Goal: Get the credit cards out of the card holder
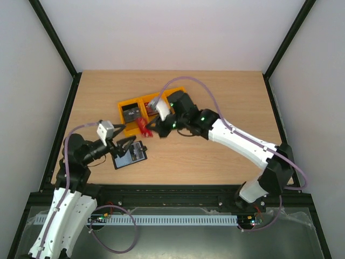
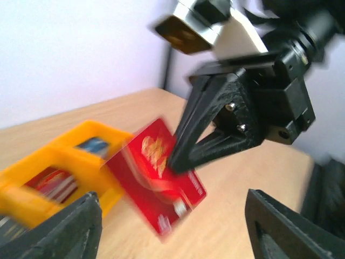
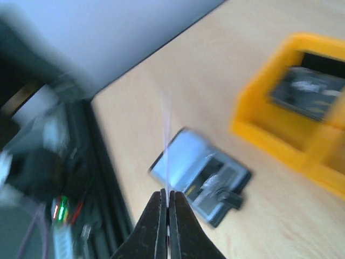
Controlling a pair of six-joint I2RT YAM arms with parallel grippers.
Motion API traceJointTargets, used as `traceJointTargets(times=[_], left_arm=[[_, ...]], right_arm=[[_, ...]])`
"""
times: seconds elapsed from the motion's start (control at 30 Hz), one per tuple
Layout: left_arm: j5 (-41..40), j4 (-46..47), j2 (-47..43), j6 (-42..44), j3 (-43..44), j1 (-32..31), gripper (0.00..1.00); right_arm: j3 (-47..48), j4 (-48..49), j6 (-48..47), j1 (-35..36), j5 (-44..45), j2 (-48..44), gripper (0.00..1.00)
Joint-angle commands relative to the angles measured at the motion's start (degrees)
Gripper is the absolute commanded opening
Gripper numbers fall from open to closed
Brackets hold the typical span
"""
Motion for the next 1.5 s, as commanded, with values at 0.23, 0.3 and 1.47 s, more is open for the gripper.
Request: traceJointTargets(times=[0.23,0.3,1.47], left_arm=[[-49.8,-0.2,-10.1,-45.1,-9.9,5.8,0.86],[-51.5,-3.1,-11.2,-48.2,-11.6,6.9,0.88],[-52.8,-10.8,-22.3,-60.5,-22.0,11.1,0.99]], right_arm=[[-13.1,46.7,77.1,-10.7,26.5,11.4,0.02],[-11.4,47.6,82.5,-10.6,30.0,15.3,0.02],[9.6,36.0,99.6,-8.6,42.9,40.0,0.47]])
